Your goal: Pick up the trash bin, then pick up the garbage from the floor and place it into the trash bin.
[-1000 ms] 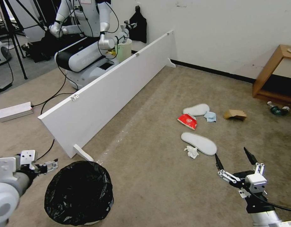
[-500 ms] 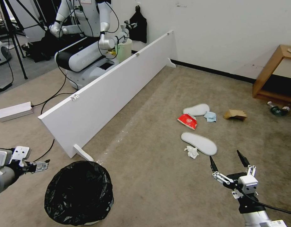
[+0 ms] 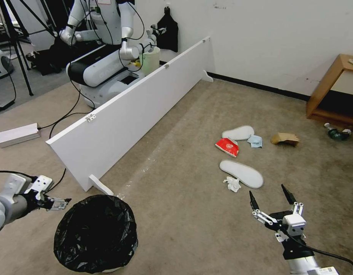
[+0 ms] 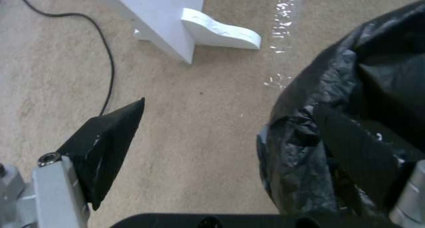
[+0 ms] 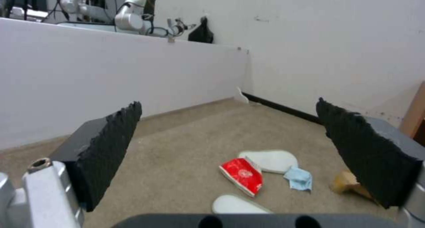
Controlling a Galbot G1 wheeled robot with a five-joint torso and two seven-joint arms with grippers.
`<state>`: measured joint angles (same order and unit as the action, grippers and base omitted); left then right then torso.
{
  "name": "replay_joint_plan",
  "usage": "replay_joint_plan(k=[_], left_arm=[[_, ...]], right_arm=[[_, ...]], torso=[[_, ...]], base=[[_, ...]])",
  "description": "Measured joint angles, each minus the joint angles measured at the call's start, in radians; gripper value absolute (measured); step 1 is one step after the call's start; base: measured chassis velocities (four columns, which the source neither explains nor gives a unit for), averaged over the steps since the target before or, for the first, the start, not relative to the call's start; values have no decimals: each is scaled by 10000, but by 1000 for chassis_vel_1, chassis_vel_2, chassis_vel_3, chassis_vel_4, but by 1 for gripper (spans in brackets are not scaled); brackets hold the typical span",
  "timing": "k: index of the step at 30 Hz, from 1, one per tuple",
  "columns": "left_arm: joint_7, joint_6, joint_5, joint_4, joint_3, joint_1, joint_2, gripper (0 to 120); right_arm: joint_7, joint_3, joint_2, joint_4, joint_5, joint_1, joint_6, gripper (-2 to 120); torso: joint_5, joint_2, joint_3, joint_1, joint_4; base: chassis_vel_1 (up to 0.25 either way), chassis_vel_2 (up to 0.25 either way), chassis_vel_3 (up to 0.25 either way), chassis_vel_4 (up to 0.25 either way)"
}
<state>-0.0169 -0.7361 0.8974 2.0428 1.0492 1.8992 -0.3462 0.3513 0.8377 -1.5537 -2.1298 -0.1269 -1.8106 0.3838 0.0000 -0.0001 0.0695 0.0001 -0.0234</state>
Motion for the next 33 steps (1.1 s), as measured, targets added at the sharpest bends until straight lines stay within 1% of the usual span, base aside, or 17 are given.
replay_joint_plan(k=[1, 2, 3, 7, 9, 11, 12, 14, 15, 17, 18, 20, 21, 24, 27, 29, 33], left_arm=[[0, 0, 0, 0, 0, 0, 0, 100], [0, 2, -97, 90, -173, -10, 18, 100], [4, 2, -126, 139, -216, 17, 23, 100], [9, 4, -137, 271, -308, 98, 27, 100], [29, 6, -134, 346, -322, 213, 43, 100], [148, 6, 30, 452, -322, 464, 102, 100], [148, 6, 30, 452, -322, 464, 102, 100], [221, 8, 98, 459, -509, 510, 75, 100], [221, 8, 98, 459, -509, 510, 75, 100], [299, 9, 146, 385, -849, 407, -56, 100], [299, 9, 146, 385, -849, 407, -56, 100], [383, 9, 214, 318, -1098, 302, -178, 100], [383, 9, 214, 318, -1098, 302, -178, 100], [446, 9, 268, 185, -1439, 117, -373, 100], [464, 9, 273, 123, -1572, 23, -444, 100], [508, 9, 273, 19, -1789, -114, -557, 100], [518, 9, 265, -67, -1894, -186, -611, 100]], right_arm=[[0, 0, 0, 0, 0, 0, 0, 100], [3, 12, -23, 1, 0, 2, 23, 100], [3, 17, -29, 1, 0, 2, 27, 100], [5, 16, -56, -18, 0, 1, 28, 100], [5, -3, -70, -65, 11, -7, 28, 100], [22, -49, -143, -115, 62, -51, 31, 100], [22, -49, -143, -115, 62, -51, 31, 100], [65, -101, -238, -119, 127, -97, 70, 100], [65, -101, -238, -119, 127, -97, 70, 100], [87, -169, -327, -111, 196, -132, 96, 100], [87, -169, -327, -111, 196, -132, 96, 100], [89, -215, -372, -109, 237, -142, 98, 100], [89, -215, -372, -109, 237, -142, 98, 100], [90, -270, -424, -67, 301, -143, 98, 100], [90, -279, -440, -41, 325, -141, 98, 100], [90, -295, -462, -6, 361, -139, 97, 100], [90, -302, -485, 18, 384, -134, 98, 100]], torso=[[0, 0, 0, 0, 0], [0, 0, 0, 0, 0], [-1, 0, 0, 0, 0], [0, 0, -1, 0, 0], [0, 0, -1, 0, 0], [0, 0, -1, 0, 0], [0, 0, -1, 0, 0], [1, 0, -1, 0, -1], [1, 0, -1, 0, -1], [0, 0, -1, 0, 0], [0, 0, -1, 0, 0], [0, 0, -1, 0, 0], [0, 0, -1, 0, 0], [0, 0, -1, 0, 1], [1, 0, -2, 0, 0], [-1, 0, -1, 0, 0], [0, 0, -1, 0, 0]], base=[[0, 0, 0, 0], [0, 0, 0, 0], [0, 0, 0, 0], [0, 0, 0, 0], [0, 0, 0, 0], [0, 0, 0, 0], [0, 0, 0, 0], [0, 0, 0, 0], [0, 0, 0, 0], [0, 0, 0, 0], [0, 0, 0, 0], [0, 0, 0, 0], [0, 0, 0, 0], [0, 0, 0, 0], [0, 0, 0, 0], [0, 0, 0, 0], [0, 0, 0, 0]])
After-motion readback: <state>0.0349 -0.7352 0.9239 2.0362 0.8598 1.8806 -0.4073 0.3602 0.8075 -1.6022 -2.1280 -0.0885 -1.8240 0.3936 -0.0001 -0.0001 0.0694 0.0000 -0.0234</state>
